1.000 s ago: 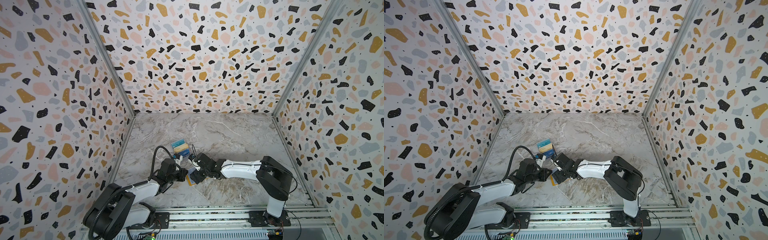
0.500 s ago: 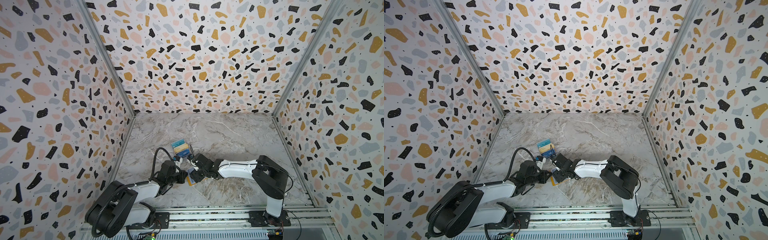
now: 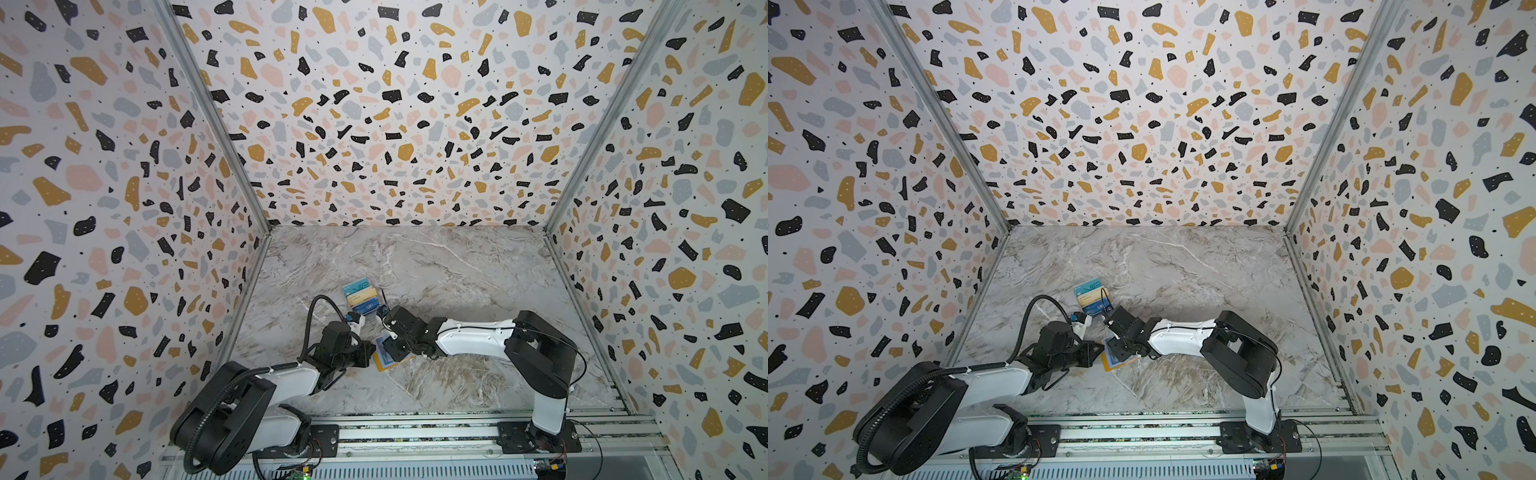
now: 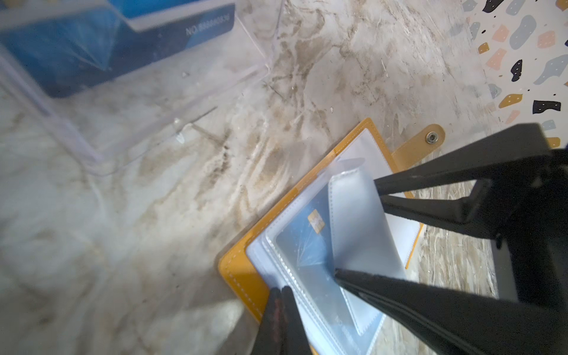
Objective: Take the credit cards out of the card holder
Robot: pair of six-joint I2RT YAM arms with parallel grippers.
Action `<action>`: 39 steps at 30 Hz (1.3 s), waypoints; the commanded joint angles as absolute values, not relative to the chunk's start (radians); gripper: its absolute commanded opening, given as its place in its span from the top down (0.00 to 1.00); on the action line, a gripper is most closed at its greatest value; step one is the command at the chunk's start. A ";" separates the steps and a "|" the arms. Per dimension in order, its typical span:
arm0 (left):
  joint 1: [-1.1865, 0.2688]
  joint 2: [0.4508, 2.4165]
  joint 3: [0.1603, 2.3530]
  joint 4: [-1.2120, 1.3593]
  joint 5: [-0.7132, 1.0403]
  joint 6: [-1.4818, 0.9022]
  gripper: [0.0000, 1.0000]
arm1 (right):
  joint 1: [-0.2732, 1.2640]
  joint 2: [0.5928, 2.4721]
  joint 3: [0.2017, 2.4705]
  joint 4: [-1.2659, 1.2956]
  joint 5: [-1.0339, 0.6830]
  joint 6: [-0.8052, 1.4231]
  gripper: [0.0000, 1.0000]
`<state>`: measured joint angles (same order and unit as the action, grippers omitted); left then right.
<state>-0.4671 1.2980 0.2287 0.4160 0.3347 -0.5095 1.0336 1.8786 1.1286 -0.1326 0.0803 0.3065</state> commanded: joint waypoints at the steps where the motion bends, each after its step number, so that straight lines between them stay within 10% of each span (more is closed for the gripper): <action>1: -0.471 1.303 0.210 0.397 0.321 -0.502 1.00 | 1.019 1.834 1.114 -0.227 0.166 0.319 0.49; 31: -0.471 1.301 0.209 0.400 0.323 -0.502 1.00 | 0.945 1.637 1.104 -0.410 0.356 0.284 0.58; 39: -0.472 1.302 0.209 0.400 0.322 -0.502 1.00 | 0.868 1.607 1.117 -0.355 -0.190 0.243 0.61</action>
